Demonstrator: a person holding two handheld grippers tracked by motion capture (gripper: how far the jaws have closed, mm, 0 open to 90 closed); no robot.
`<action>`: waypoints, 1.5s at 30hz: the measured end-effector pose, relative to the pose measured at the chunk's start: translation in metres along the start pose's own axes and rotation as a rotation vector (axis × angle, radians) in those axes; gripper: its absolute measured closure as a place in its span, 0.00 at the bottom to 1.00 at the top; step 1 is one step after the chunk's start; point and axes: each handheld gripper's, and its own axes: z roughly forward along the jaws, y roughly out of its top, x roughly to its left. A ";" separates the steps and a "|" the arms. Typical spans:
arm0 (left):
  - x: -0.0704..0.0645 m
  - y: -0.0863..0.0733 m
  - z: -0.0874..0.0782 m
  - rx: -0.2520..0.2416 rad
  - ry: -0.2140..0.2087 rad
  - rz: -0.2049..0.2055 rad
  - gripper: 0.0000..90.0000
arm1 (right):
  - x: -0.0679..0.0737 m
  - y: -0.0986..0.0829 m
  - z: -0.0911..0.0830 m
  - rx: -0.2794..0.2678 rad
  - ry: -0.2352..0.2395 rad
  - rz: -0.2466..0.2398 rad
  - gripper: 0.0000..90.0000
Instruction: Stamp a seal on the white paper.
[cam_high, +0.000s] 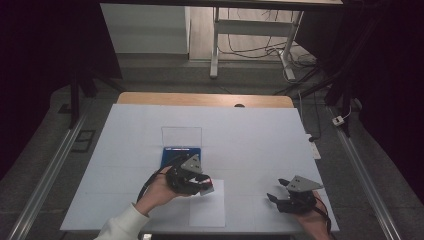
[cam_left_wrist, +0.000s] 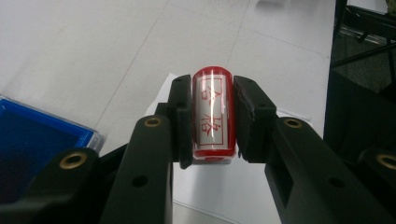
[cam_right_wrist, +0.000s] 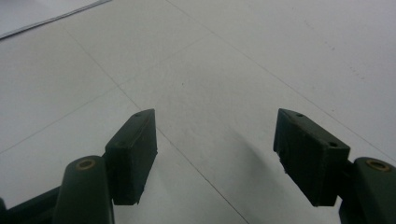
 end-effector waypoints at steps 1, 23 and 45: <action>0.000 0.000 0.001 0.003 -0.002 0.002 0.77 | 0.000 0.000 0.000 0.000 0.000 -0.001 0.33; 0.002 -0.006 0.021 0.063 -0.009 -0.007 0.77 | 0.000 0.000 0.000 0.001 0.001 -0.002 0.34; 0.004 -0.010 0.031 0.094 0.003 -0.019 0.77 | 0.000 0.000 0.000 0.002 0.002 -0.002 0.34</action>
